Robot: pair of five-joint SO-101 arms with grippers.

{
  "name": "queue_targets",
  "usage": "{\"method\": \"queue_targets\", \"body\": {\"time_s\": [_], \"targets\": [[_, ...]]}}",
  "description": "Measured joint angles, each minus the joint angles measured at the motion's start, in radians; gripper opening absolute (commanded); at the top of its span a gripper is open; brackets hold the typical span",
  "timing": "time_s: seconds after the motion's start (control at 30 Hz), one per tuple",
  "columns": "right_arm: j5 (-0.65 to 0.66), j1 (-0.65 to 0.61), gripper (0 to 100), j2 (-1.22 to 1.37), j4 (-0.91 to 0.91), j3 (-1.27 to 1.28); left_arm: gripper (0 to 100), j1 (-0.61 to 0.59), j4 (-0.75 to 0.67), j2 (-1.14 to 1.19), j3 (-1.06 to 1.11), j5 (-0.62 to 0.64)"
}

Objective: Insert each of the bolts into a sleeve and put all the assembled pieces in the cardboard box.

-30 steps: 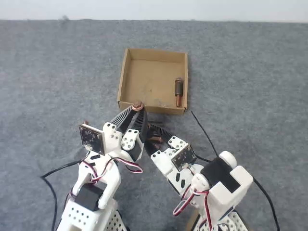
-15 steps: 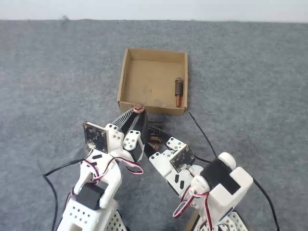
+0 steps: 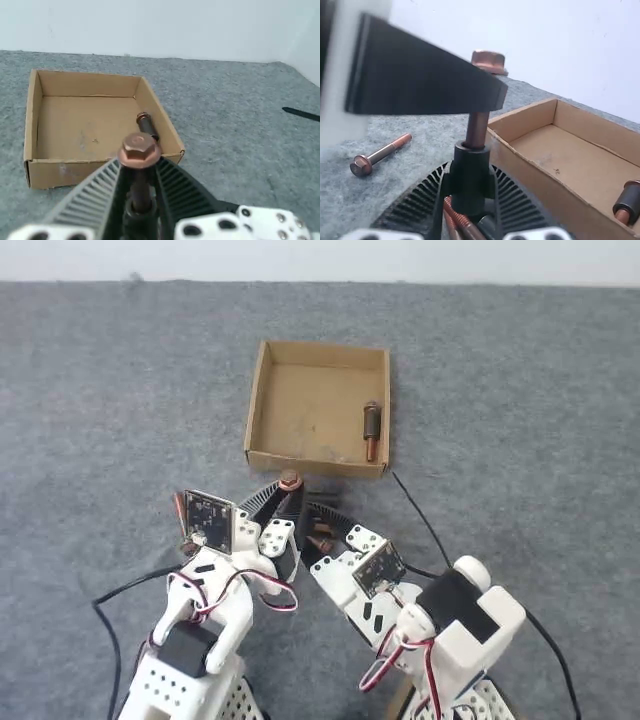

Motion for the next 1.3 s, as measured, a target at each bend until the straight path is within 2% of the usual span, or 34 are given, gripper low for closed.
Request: {"method": "queue_targets", "body": {"time_s": [0.17, 0.33, 0.57, 0.63, 0.93, 1.3], "targets": [[0.0, 0.0, 0.6, 0.0, 0.0, 0.0, 1, 0.003, 0.071, 0.003, 0.002, 0.002], [0.0, 0.0, 0.6, 0.0, -0.011, 0.0, 2, 0.005, 0.078, 0.005, 0.002, 0.002], [0.0, 0.0, 0.6, 0.0, -0.012, 0.0, 20, -0.005, 0.106, 0.0, 0.0, 0.002], [0.0, 0.003, 0.6, 0.0, -0.014, 0.0, 22, -0.005, 0.132, 0.012, 0.002, -0.003], [0.002, 0.009, 0.6, 0.0, -0.014, 0.0, 22, -0.014, 0.153, 0.011, 0.0, 0.0], [0.002, 0.031, 0.6, 0.0, -0.014, 0.0, 22, -0.107, 0.155, 0.011, -0.035, 0.02]]}}
